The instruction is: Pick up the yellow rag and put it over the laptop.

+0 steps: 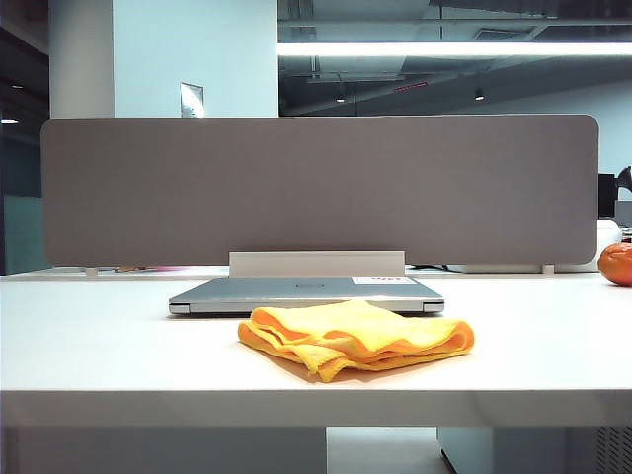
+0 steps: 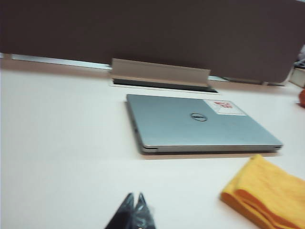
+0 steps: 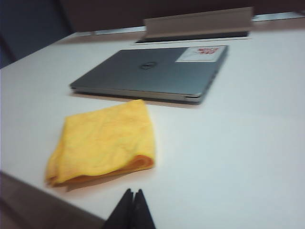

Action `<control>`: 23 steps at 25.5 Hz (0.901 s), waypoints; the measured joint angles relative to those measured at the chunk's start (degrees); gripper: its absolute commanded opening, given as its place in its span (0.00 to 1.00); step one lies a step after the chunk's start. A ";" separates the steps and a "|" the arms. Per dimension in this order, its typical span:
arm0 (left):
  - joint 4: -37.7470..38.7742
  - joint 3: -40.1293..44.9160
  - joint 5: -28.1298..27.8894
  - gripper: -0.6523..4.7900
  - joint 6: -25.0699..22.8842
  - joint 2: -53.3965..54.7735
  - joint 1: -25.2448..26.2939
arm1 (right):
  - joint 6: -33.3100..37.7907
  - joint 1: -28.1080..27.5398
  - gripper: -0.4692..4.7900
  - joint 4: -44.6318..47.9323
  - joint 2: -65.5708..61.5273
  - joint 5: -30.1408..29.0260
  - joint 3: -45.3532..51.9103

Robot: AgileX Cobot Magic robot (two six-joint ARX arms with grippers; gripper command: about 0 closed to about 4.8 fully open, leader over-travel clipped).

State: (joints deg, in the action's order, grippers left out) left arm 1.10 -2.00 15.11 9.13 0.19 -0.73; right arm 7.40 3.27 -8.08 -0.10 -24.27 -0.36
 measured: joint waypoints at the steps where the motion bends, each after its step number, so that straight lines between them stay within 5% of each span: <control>1: 0.04 -0.46 1.51 0.11 0.42 0.00 0.00 | 0.11 0.00 0.09 -0.02 0.00 -2.84 0.00; 9: 0.24 -6.58 4.39 0.11 0.81 7.15 -0.76 | 1.64 0.35 0.09 -0.02 0.02 -6.38 0.00; 23: -4.55 -28.22 5.18 0.11 0.81 48.41 -13.77 | 1.66 0.33 0.09 -0.02 0.02 -5.84 0.00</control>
State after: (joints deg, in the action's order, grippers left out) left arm -3.44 -30.22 20.29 9.93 48.60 -14.50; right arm 9.06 3.60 -8.10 -0.08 -30.11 -0.36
